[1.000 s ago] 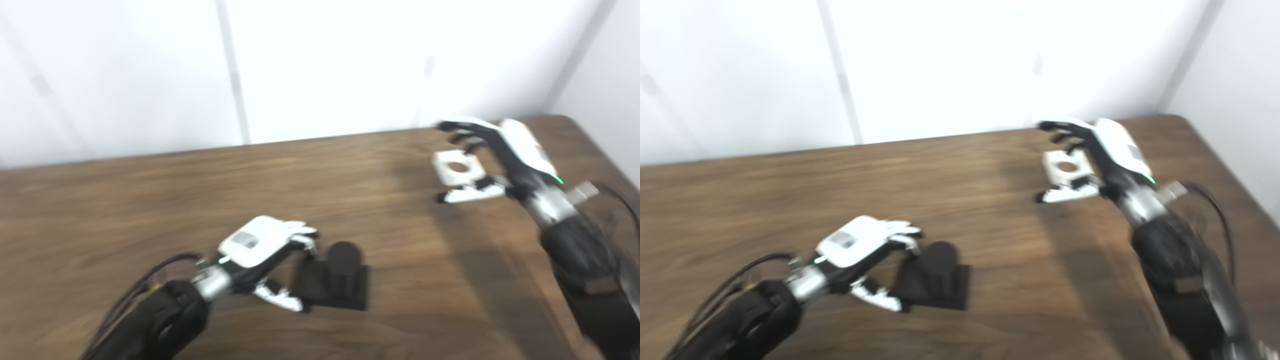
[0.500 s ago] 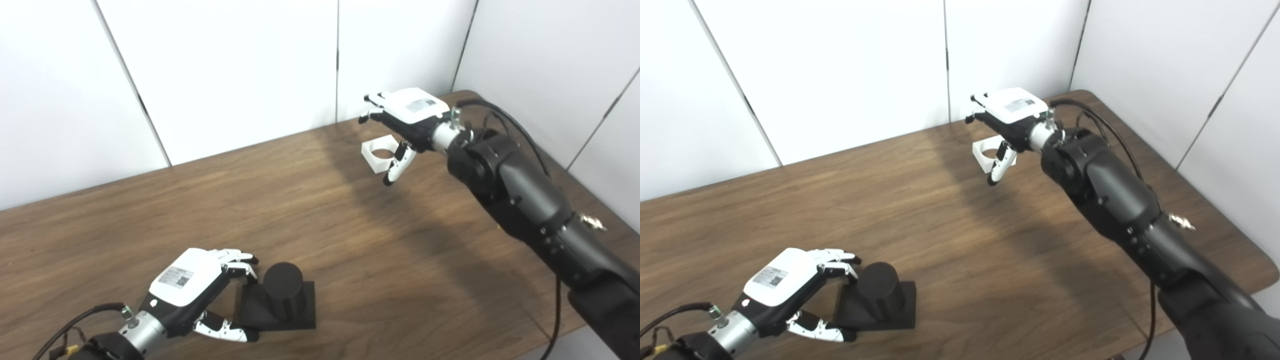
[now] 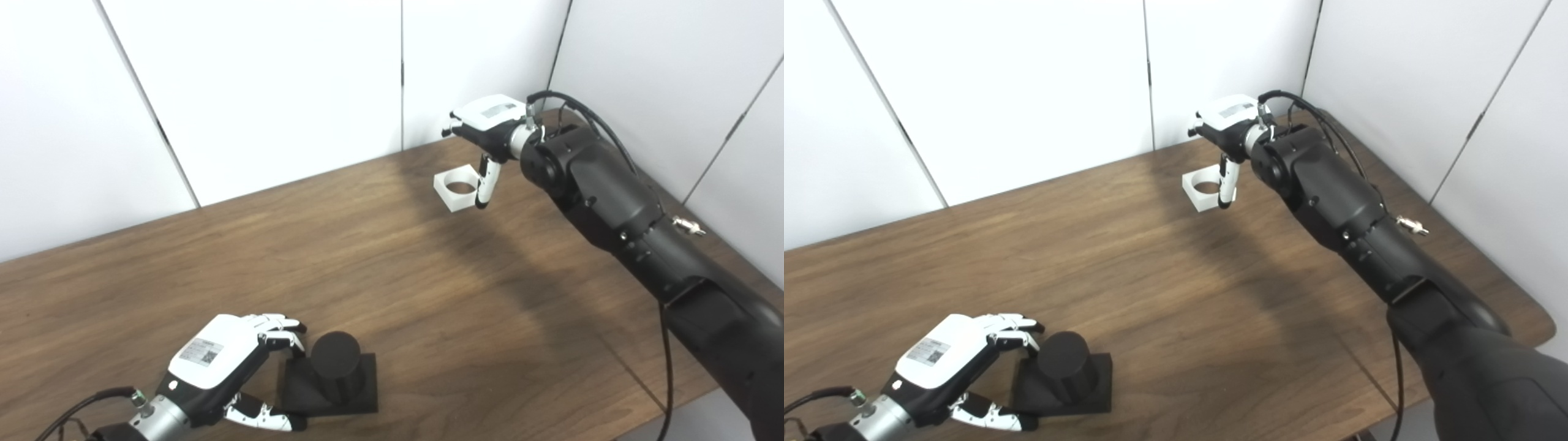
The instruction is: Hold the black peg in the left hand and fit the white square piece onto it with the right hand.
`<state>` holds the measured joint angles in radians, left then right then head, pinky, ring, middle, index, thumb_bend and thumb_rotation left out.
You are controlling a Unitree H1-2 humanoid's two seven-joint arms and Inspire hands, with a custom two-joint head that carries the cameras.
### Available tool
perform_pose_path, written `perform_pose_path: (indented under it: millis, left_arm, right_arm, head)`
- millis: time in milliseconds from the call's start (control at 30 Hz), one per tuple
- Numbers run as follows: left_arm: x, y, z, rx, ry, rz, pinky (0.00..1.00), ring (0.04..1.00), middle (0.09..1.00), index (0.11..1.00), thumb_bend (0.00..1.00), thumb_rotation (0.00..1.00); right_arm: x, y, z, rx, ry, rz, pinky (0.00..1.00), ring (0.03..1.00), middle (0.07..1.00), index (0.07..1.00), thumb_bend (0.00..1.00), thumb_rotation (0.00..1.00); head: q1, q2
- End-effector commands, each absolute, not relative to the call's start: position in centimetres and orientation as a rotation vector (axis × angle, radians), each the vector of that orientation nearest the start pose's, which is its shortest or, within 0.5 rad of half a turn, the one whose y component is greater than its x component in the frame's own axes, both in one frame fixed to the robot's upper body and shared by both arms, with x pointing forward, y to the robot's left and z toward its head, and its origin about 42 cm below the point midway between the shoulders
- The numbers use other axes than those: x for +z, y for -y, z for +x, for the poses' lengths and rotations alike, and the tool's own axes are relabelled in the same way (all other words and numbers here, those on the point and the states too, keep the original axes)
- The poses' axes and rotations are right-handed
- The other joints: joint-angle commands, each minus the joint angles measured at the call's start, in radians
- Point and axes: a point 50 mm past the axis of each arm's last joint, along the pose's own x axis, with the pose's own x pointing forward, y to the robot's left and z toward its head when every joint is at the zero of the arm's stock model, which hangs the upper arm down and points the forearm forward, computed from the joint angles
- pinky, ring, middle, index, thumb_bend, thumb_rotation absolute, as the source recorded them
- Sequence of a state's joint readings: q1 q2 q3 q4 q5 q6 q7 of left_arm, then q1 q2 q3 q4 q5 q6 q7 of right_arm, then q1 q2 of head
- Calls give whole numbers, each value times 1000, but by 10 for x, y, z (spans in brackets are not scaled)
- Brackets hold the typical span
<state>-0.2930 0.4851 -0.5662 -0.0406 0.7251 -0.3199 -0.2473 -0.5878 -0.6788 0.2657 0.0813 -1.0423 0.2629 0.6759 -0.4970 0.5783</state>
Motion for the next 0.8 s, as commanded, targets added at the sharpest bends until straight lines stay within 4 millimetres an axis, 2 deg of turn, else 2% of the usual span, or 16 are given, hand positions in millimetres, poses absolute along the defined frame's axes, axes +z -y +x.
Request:
perform_pose_path:
  millis: [0, 433, 667, 767]
  left_arm:
    - [121, -209, 301, -1011, 404, 1366, 760, 838, 819, 490, 524, 64]
    - [118, -208, 298, -1016, 407, 1361, 749, 833, 817, 490, 524, 64]
    - [120, -208, 296, -1018, 399, 1359, 750, 838, 814, 490, 524, 64]
    - [122, -208, 297, -1012, 408, 1352, 744, 833, 811, 489, 524, 62]
  right_arm:
    - [315, 345, 445, 114, -194, -1764, 965, 1000, 1000, 901, 936, 247]
    - [289, 341, 471, 172, -300, -1769, 966, 984, 977, 873, 913, 180]
    - [272, 340, 474, 202, -335, -1750, 978, 989, 969, 850, 883, 212]
    - [265, 343, 473, 213, -325, -1729, 964, 973, 953, 812, 870, 188]
  head:
    - [0, 2]
    - [15, 10]
    - [18, 17]
    - [18, 17]
